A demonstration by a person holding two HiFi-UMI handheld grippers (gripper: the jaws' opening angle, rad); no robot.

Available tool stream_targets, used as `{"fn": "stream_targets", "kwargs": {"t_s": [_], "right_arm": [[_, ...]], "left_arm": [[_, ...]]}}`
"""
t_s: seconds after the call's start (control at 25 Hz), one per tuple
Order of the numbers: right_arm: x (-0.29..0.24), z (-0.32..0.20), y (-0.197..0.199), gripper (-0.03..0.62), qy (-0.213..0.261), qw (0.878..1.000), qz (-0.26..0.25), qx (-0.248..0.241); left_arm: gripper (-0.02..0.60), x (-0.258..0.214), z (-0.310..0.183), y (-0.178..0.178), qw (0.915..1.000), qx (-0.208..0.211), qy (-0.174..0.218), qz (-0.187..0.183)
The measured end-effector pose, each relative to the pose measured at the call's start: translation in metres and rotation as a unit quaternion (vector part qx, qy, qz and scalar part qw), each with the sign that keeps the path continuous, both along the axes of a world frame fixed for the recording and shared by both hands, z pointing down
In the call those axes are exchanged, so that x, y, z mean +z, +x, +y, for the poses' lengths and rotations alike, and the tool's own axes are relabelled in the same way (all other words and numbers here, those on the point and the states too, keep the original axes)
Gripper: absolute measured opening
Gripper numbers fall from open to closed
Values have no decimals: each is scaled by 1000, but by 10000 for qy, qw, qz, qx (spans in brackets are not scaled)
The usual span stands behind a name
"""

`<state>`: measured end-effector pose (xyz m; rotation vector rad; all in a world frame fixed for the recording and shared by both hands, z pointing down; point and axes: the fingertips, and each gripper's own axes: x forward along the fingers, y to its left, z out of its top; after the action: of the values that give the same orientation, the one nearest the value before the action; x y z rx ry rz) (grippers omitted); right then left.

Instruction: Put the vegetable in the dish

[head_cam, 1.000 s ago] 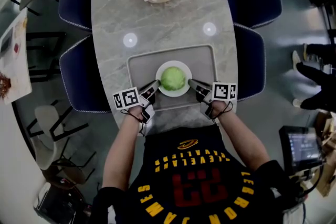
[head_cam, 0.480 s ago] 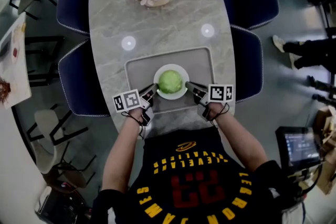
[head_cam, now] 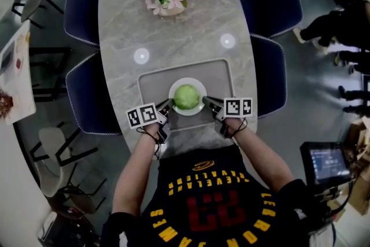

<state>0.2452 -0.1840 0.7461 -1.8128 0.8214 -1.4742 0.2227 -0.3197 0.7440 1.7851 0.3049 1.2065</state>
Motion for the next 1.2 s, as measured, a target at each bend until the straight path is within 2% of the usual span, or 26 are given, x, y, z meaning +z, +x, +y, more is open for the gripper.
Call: {"fn": "stream_targets", "kwargs": {"t_s": [0.2, 0.36, 0.48, 0.68, 0.8, 0.88, 1.0, 1.2], "right_arm": [[2, 1, -3, 23, -356, 9992, 46, -154], [3, 2, -2, 25, -401, 9990, 110, -170], [4, 2, -1, 25, -482, 9984, 186, -228], [3, 3, -1, 32, -875, 9943, 374, -479], [0, 9, 3, 34, -1021, 9928, 494, -375], [-5, 16, 14, 34, -948, 9935, 622, -87], [-18, 29, 31, 32, -722, 9936, 791, 358], [-27, 47, 38, 32, -740, 9902, 983, 660]], "left_arm": [[23, 2, 0, -1, 9997, 82, 235, -88], [28, 4, -1, 0, 9983, 50, 542, -184], [28, 3, -1, 1, 9967, 134, 779, -157], [43, 2, -5, 0, 9924, 346, 1173, -162], [44, 1, -7, -2, 9924, 312, 1179, -160], [44, 0, -10, -3, 9930, 228, 1146, -153], [44, -2, -16, -6, 9956, -67, 919, -189], [44, -9, -25, -10, 9966, -400, 712, -97]]}}
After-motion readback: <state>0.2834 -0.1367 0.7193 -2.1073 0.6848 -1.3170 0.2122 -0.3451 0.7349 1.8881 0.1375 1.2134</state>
